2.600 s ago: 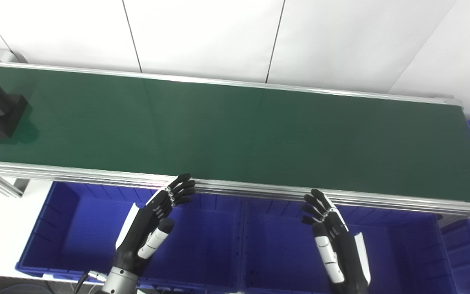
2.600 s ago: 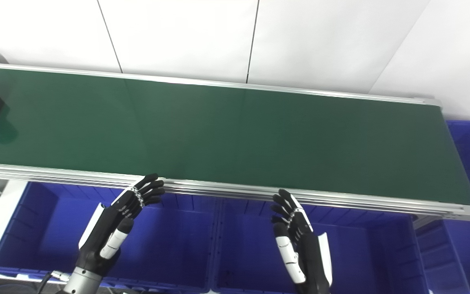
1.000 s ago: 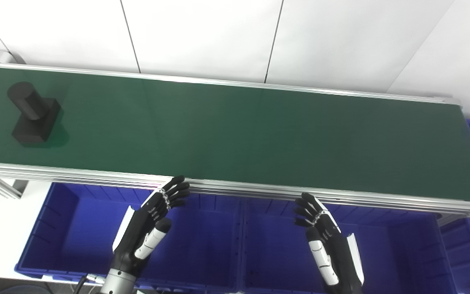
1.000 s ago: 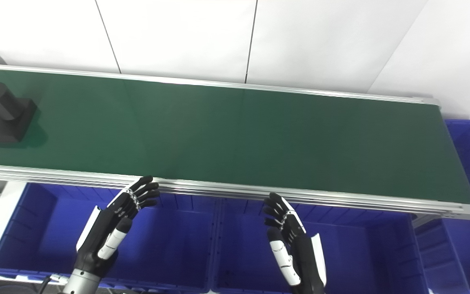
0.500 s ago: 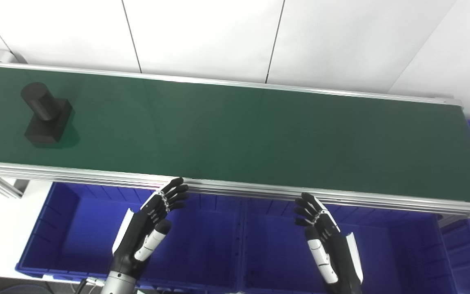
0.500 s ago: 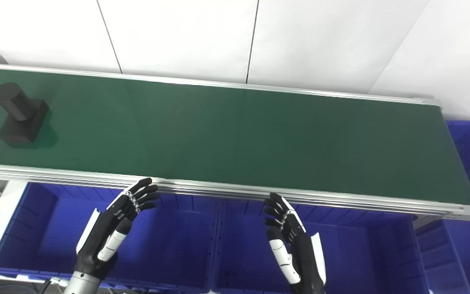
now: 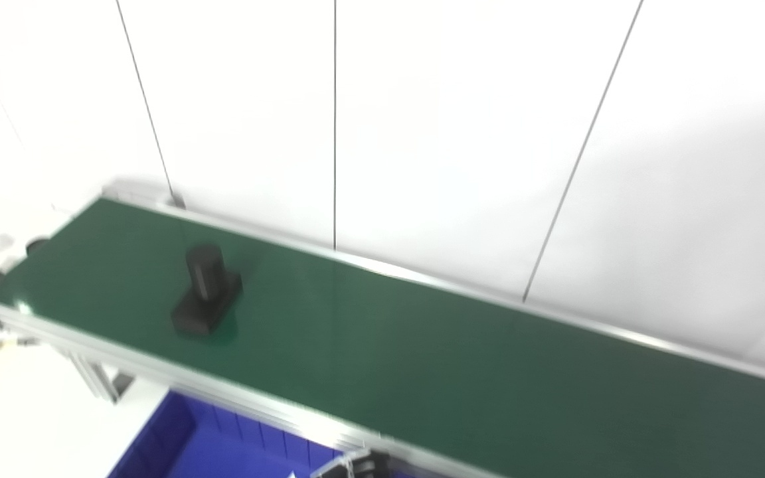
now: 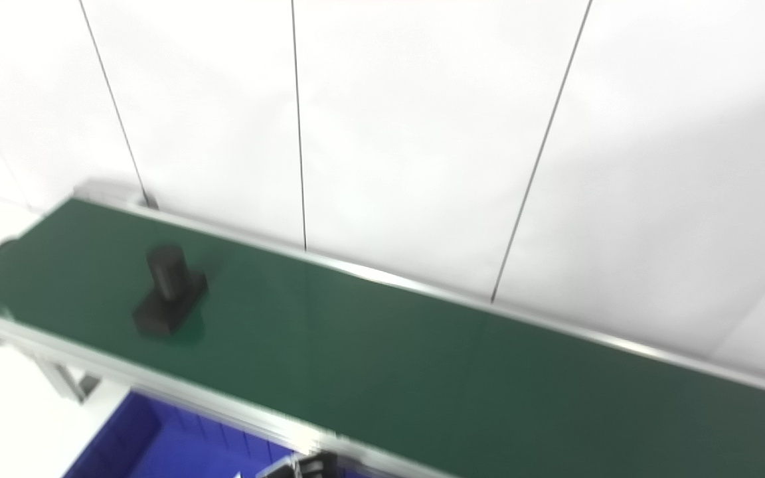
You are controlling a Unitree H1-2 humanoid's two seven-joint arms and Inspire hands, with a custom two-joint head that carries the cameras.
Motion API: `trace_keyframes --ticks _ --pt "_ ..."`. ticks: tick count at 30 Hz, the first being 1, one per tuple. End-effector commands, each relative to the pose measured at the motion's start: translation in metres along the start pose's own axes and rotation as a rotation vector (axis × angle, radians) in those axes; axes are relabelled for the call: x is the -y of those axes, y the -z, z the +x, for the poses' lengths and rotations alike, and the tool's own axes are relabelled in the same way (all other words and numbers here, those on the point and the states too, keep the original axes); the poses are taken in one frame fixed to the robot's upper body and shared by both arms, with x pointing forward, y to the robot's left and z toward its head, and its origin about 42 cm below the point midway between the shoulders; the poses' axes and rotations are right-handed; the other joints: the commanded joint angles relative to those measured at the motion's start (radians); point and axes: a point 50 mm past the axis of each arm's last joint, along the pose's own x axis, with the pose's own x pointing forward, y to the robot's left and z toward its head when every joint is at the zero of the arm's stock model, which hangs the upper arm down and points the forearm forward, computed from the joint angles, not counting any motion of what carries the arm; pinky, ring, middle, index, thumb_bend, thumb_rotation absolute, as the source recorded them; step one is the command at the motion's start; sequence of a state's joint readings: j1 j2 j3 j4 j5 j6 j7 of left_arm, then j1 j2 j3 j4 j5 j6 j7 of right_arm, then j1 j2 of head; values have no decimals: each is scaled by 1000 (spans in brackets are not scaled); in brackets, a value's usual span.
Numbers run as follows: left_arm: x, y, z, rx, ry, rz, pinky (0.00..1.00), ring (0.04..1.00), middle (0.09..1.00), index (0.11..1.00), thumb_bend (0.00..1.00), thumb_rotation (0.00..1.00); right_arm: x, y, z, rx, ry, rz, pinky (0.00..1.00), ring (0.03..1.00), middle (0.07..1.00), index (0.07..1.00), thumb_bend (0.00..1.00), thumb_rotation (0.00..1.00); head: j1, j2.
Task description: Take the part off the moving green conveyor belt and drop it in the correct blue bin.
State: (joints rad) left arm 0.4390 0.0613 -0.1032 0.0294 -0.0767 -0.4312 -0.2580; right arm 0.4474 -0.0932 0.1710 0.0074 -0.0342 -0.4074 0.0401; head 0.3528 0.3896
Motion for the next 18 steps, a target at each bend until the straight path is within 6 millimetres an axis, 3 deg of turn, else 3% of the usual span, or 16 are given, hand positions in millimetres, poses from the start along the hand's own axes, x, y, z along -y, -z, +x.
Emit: trace_keyframes --ticks 1,3,7,18 --pt "-3 -2 4 38 13 21 715 757 780 804 826 727 2 -7 6 75 -3 11 782 854 884 928 382 884 5 -20" --pt "-3 2 6 28 15 26 710 753 778 800 808 722 1 -6 7 71 1 12 780 856 886 935 361 866 5 -31" --pt "-1 6 12 21 23 29 707 748 776 790 820 703 1 -6 11 44 11 0 762 848 876 931 413 873 7 -55" --pt "-3 9 24 14 30 68 698 739 768 778 834 742 3 -5 18 56 19 -2 739 841 868 925 409 850 2 -54"
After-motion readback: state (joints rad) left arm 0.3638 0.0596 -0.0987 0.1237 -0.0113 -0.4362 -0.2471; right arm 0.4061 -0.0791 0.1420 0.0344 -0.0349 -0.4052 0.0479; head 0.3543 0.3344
